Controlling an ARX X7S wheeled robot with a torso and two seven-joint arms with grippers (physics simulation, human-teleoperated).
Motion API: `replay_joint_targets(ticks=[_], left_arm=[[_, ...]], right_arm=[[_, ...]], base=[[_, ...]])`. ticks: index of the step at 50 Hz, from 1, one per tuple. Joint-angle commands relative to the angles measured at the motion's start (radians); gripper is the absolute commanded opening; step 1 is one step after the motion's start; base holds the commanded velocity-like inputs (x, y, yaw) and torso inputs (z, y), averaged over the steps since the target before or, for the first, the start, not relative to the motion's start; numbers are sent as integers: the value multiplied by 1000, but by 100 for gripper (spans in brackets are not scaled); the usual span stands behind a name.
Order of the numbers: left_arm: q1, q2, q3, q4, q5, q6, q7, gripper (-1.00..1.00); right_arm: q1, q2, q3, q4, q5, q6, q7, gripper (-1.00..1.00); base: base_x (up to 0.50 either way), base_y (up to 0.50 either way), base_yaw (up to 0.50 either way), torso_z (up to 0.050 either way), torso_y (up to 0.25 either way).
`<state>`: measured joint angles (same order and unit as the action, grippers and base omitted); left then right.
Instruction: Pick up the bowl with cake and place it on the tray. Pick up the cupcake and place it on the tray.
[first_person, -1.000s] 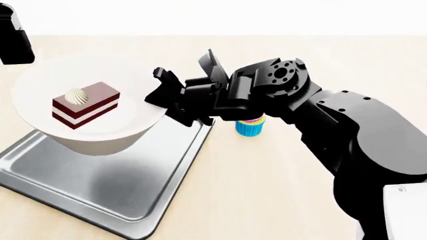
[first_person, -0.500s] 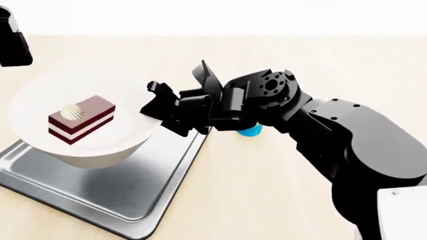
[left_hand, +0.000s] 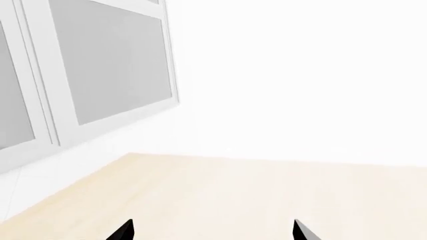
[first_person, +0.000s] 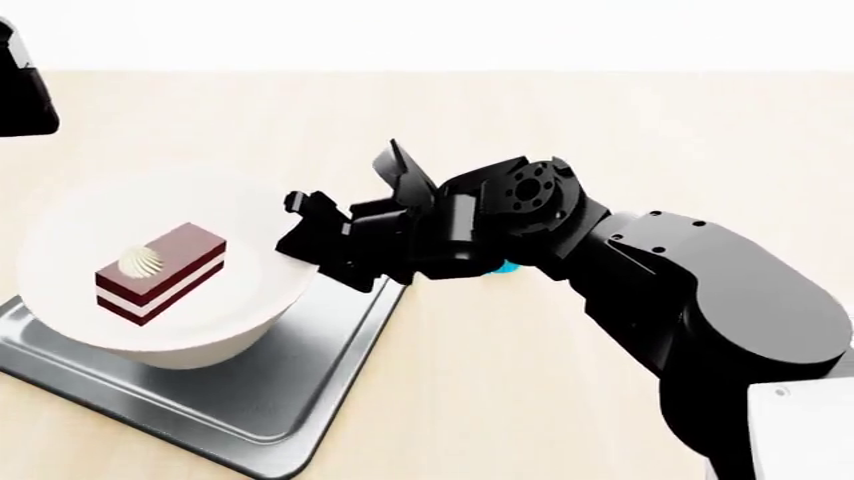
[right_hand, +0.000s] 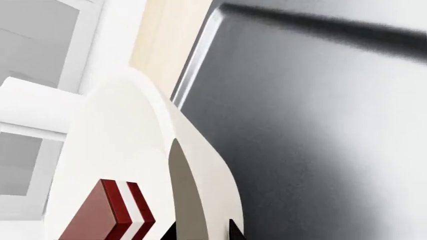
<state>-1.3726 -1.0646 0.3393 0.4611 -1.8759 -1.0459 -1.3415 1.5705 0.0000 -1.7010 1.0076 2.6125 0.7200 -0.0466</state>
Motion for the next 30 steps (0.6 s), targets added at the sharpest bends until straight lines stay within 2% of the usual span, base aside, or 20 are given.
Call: replay_joint_targets(ticks=[1, 30], left_arm=[[6, -11, -2, 4, 1, 9, 4, 100], [3, -24, 5, 13, -11, 24, -2, 100]], right_arm=[[-3, 0, 85, -17, 28, -3, -24, -100], [-30, 0, 84, -21, -2, -9, -13, -100]], base=[[0, 0, 0, 0, 0], [0, 0, 0, 0, 1]])
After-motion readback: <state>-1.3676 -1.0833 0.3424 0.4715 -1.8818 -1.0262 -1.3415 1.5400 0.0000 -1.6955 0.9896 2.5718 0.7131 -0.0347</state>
